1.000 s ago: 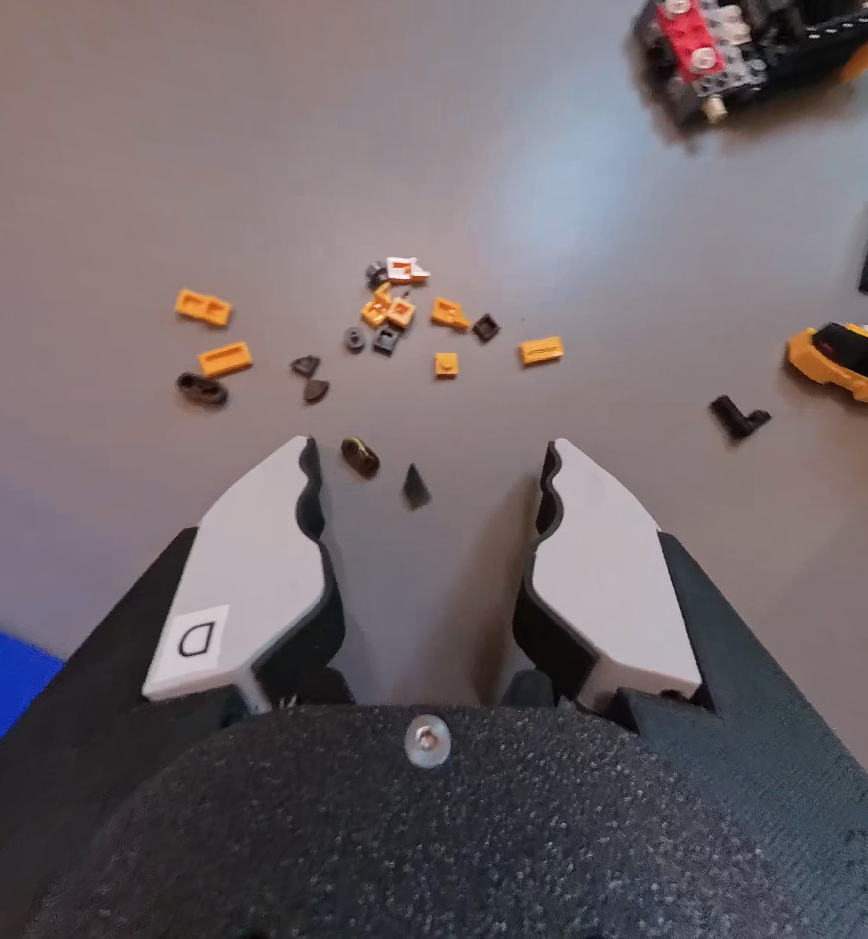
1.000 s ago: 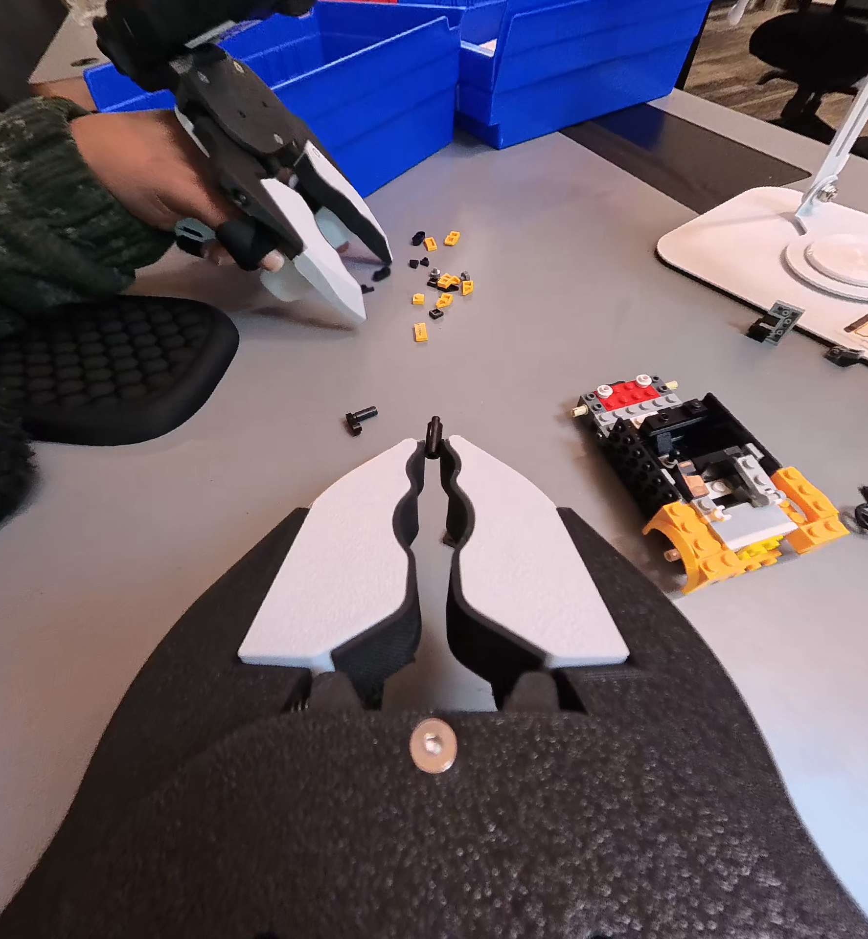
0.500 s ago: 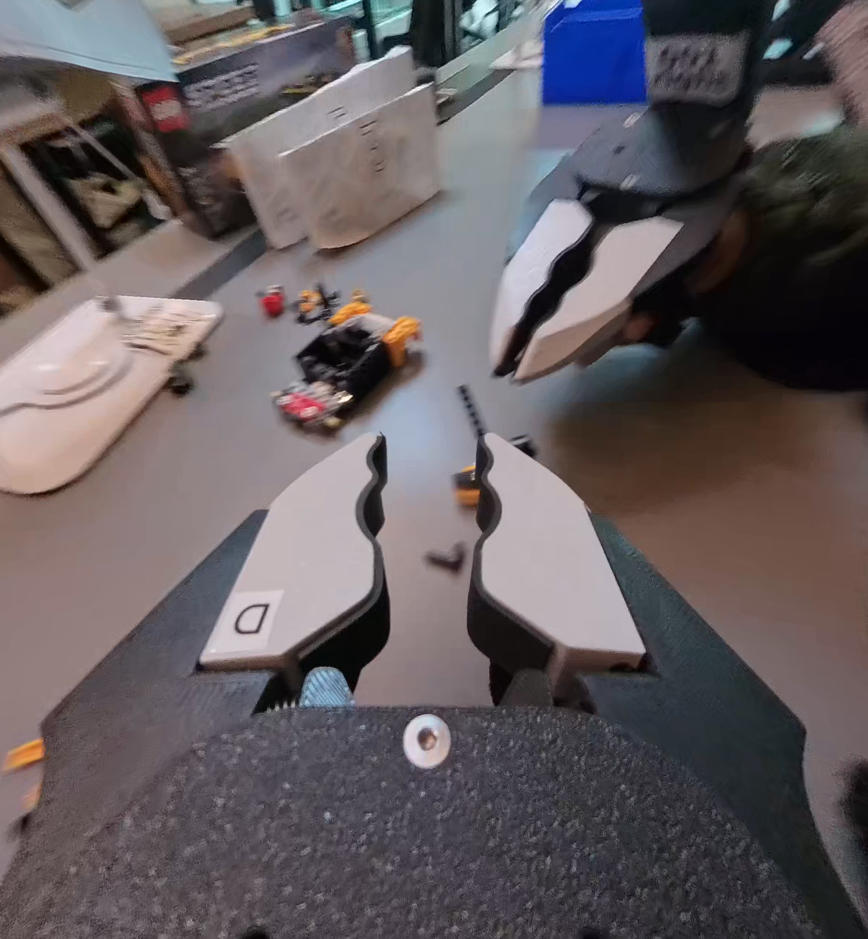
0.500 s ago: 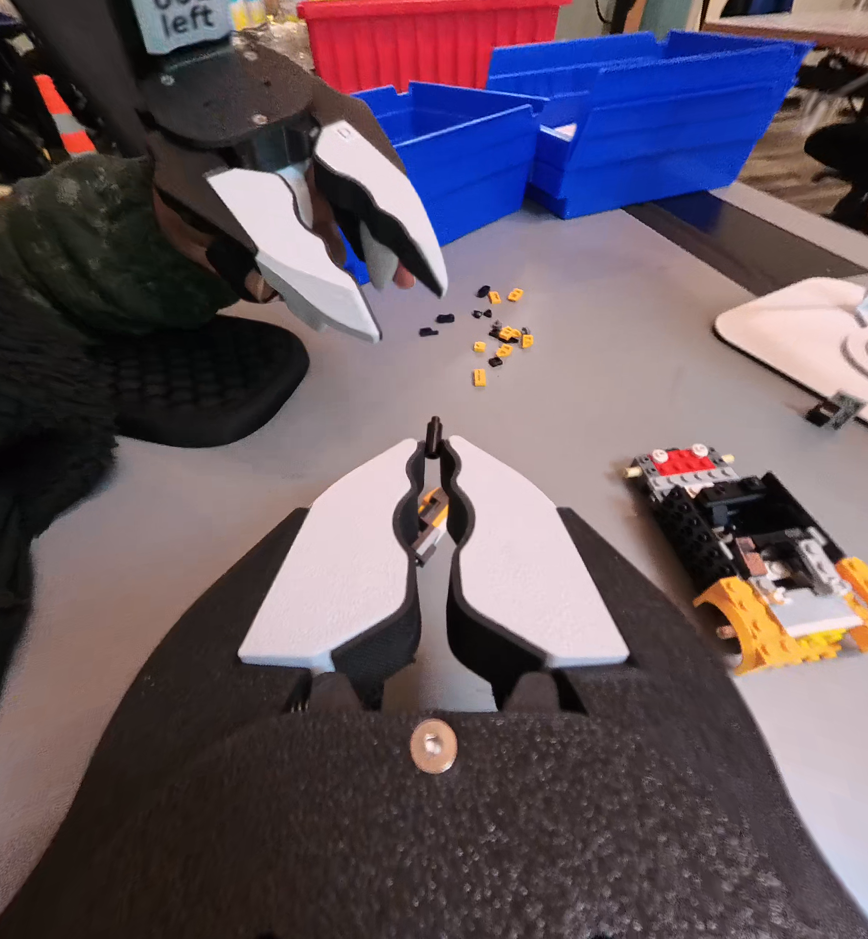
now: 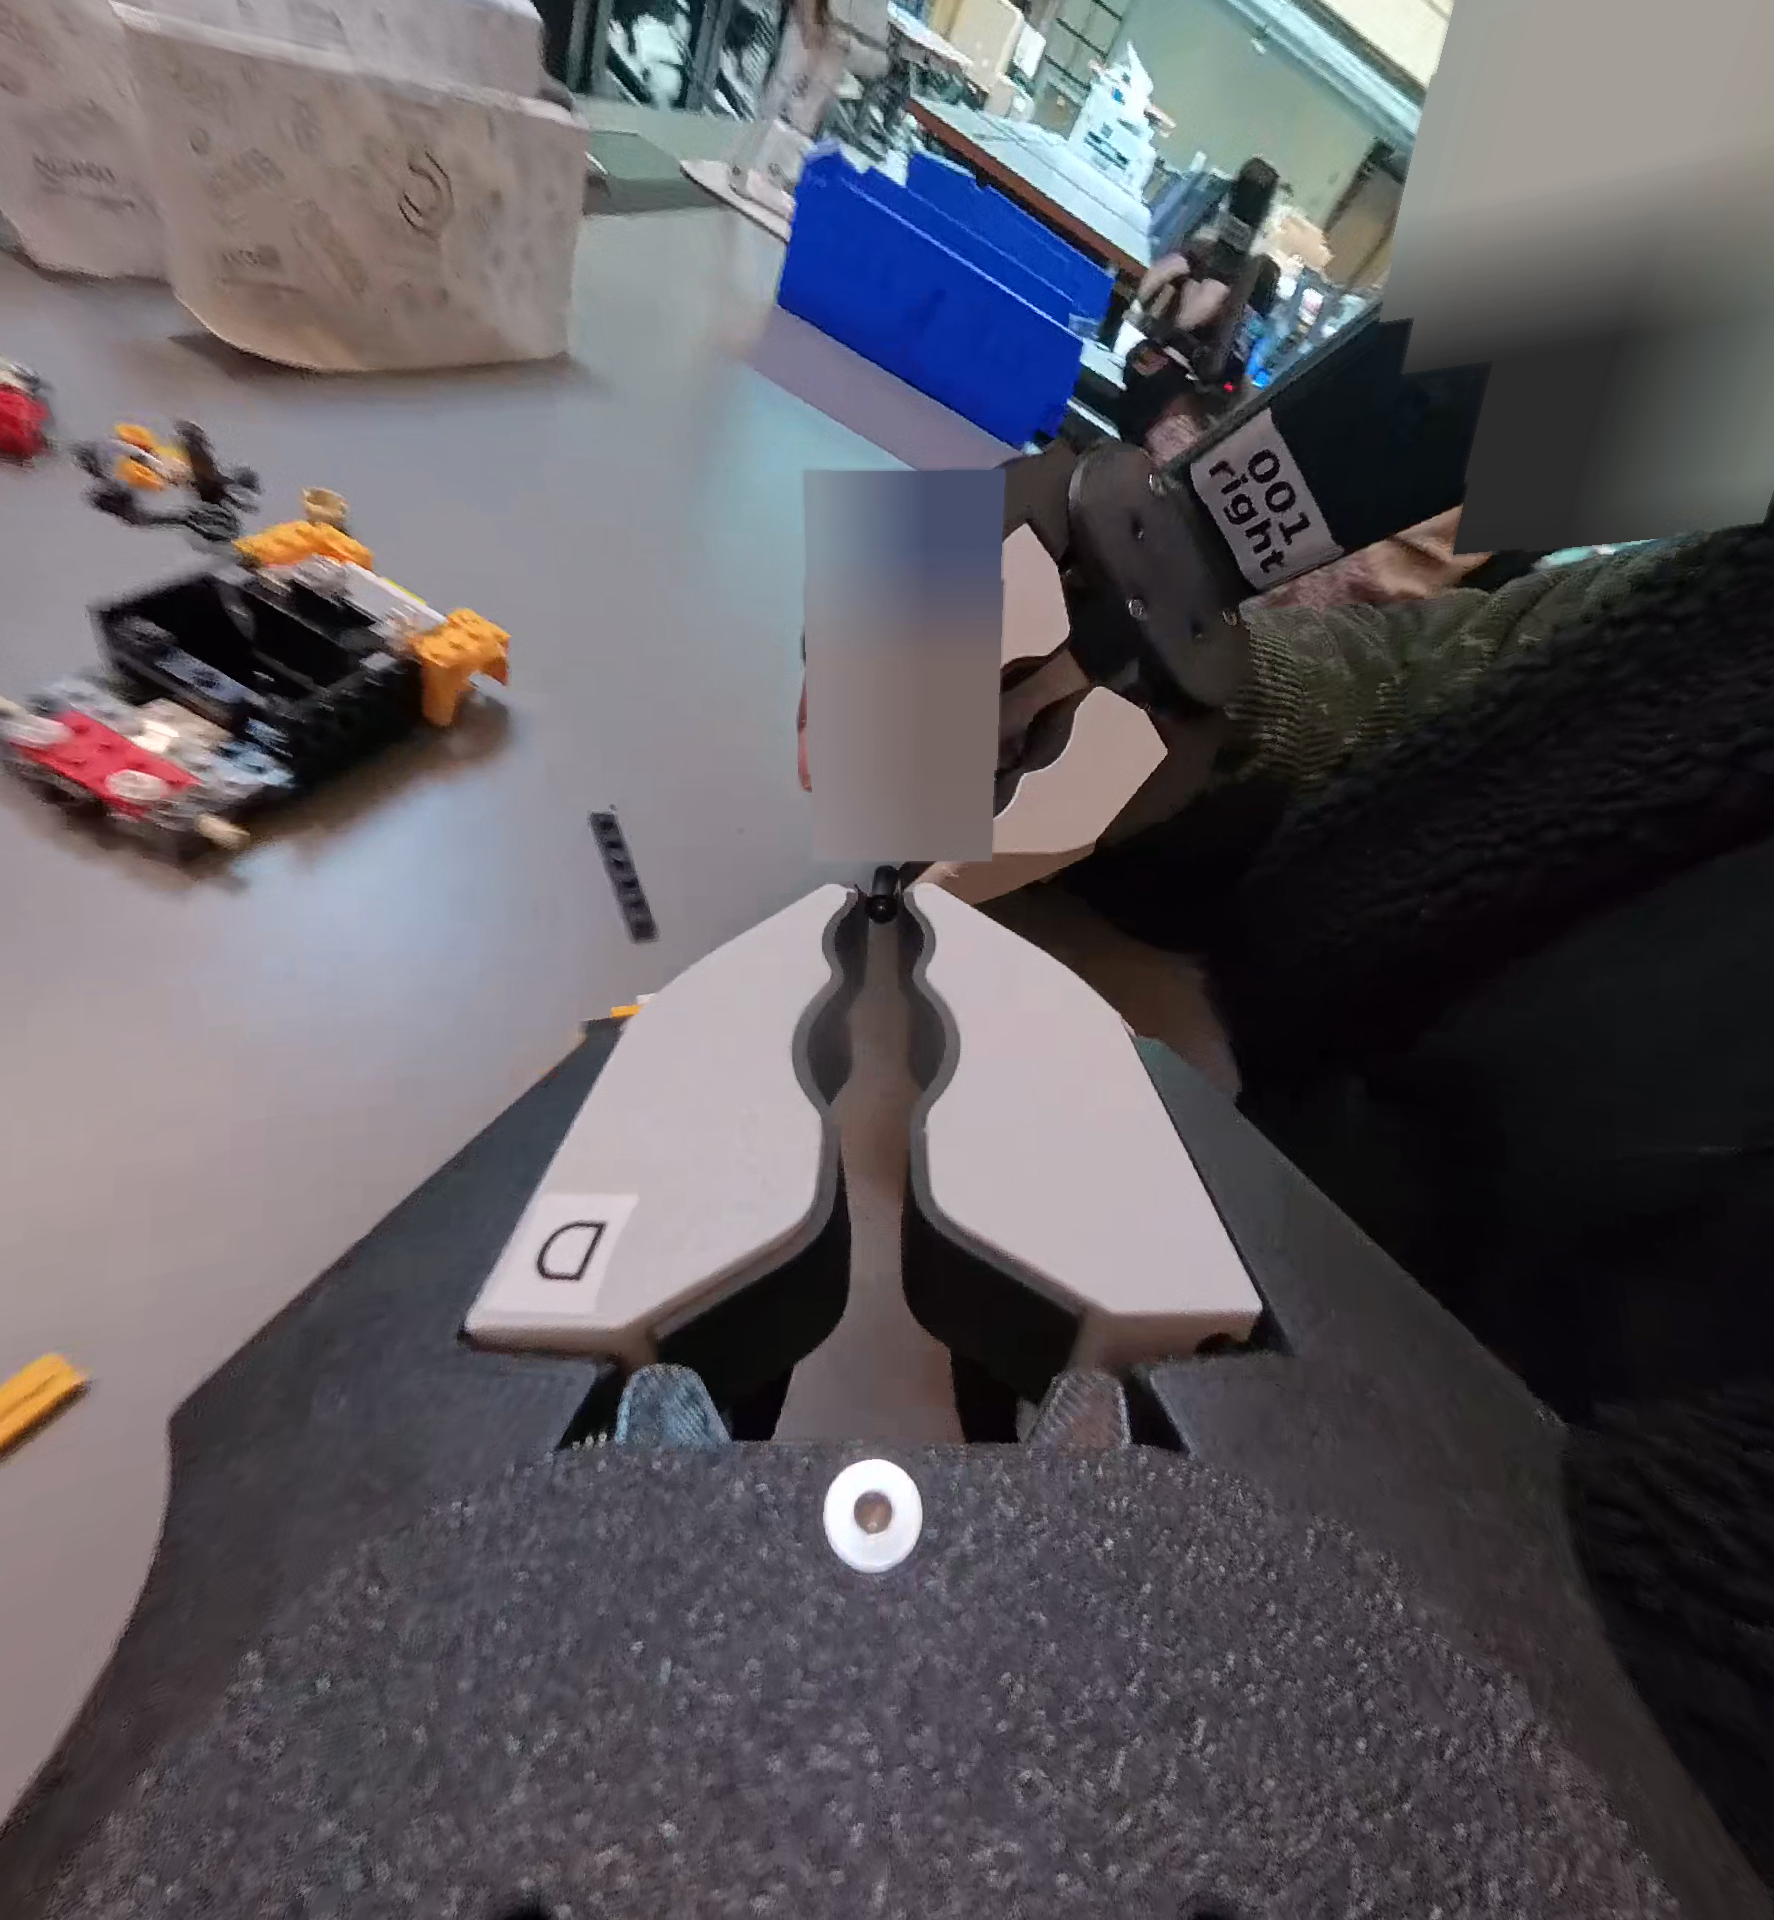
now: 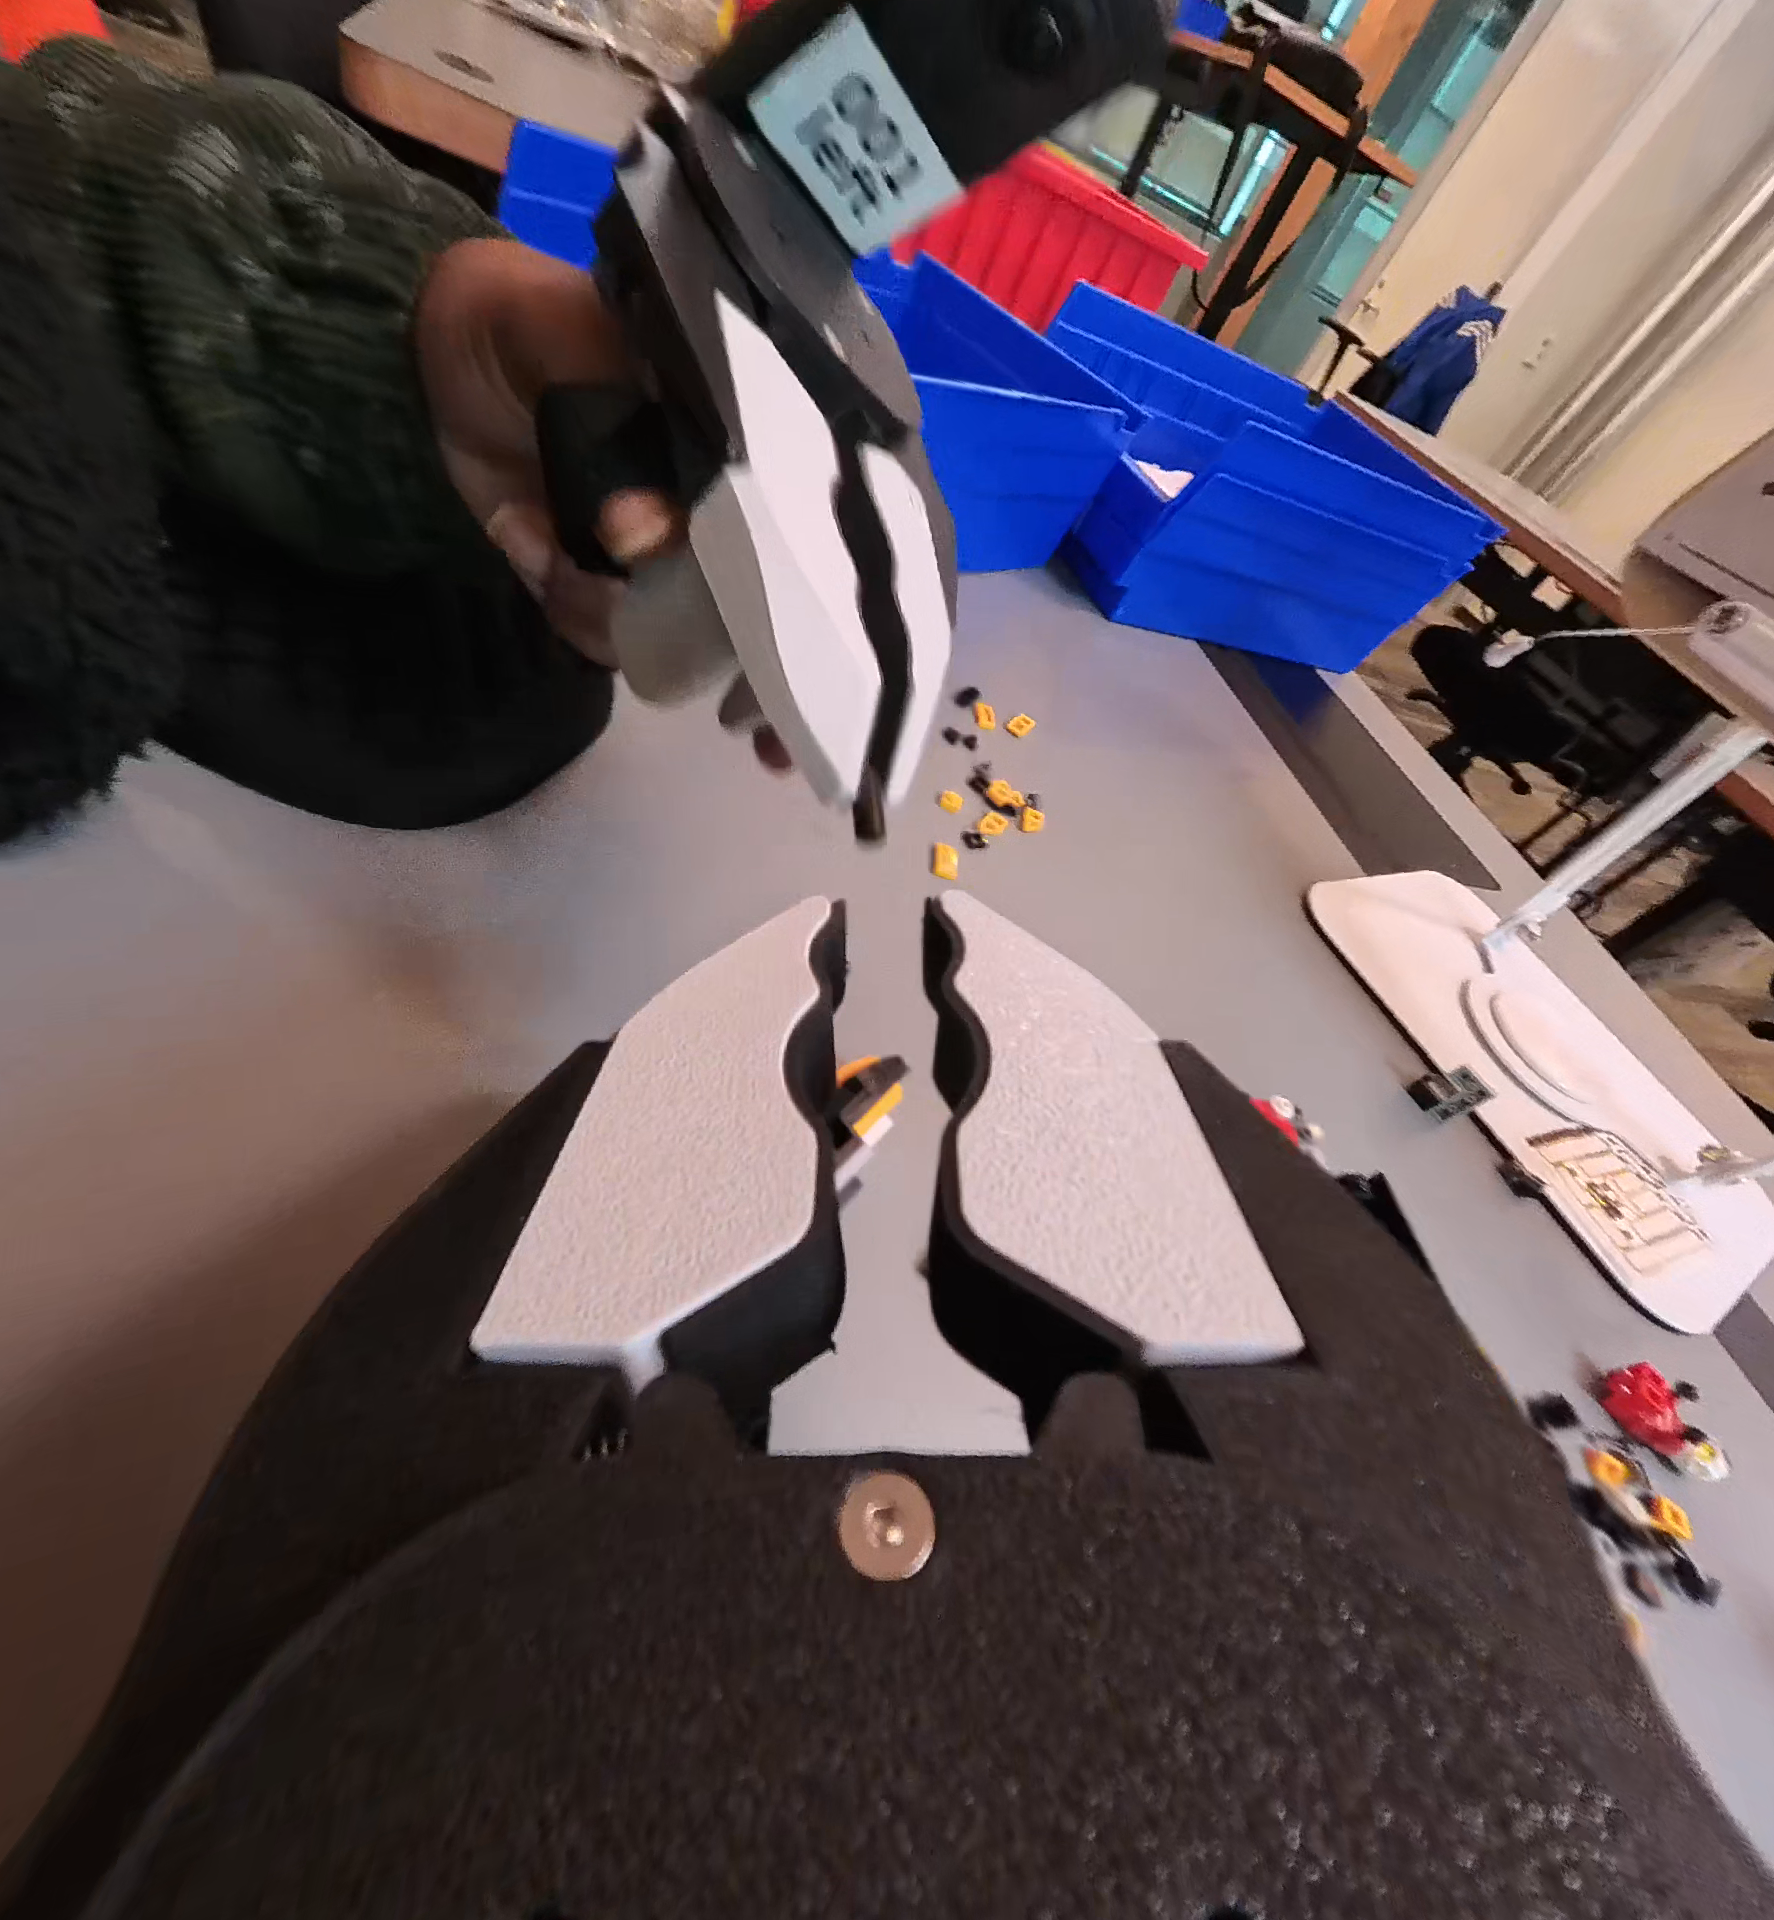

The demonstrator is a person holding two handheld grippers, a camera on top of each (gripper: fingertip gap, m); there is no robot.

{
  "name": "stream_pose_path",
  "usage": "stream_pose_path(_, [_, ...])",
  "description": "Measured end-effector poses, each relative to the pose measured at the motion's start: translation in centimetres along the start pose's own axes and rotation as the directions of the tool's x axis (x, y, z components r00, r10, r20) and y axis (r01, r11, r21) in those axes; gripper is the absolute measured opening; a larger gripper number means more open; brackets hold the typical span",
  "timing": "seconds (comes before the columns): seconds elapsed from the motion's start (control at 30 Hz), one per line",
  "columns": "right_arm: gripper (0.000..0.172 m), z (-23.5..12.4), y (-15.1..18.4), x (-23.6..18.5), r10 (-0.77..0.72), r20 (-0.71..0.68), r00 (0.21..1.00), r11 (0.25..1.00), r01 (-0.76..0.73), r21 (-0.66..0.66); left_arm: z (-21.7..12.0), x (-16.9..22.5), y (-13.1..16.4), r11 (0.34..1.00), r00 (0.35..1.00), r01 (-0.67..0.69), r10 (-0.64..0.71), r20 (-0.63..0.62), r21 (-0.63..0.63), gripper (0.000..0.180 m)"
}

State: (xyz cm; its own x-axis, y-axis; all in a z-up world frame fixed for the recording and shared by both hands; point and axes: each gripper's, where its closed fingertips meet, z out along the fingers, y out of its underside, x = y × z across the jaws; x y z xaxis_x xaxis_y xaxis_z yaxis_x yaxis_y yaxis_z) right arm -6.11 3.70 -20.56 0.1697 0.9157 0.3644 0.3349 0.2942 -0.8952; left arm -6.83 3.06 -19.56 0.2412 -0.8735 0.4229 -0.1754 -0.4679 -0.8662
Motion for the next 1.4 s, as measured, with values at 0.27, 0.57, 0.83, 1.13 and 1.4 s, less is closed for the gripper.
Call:
stream_pose_path(0.27, [0.022, -0.2, 2.2, 1.7, 0.111, -0.035, 0.993, 0.99, -0.113, -0.083, -19.6, -7.1, -4.0, 0.977, 0.501, -0.184, 0.191, 0.844, -0.111, 0.005])
stream_pose_path(0.57, [0.023, 0.7, 3.5, 1.1, 0.146, -0.015, 0.989, 0.978, -0.147, -0.149, -28.7, -11.1, 4.8, 0.971, 0.306, 0.228, 0.002, 0.952, -0.075, 0.028])
stream_pose_path(0.83, [0.023, 4.2, 4.4, -0.7, 0.193, 0.145, 0.97, 0.918, -0.127, -0.376, -28.9, -10.6, 2.1, 0.994, 0.257, 0.074, 0.064, 0.964, -0.085, 0.044])
stream_pose_path(1.13, [0.007, 7.5, 7.2, -2.9, 0.261, 0.325, 0.909, 0.745, 0.024, -0.666, -20.7, -4.9, -3.6, 0.96, 0.554, -0.276, 0.2, 0.808, -0.048, 0.027])
stream_pose_path(1.4, [0.004, 7.2, 3.3, -1.9, -0.132, 0.334, 0.933, 0.907, 0.25, -0.34, -9.2, -3.8, -0.2, 0.999, 0.929, -0.042, 0.035, 0.368, 0.012, 0.028])
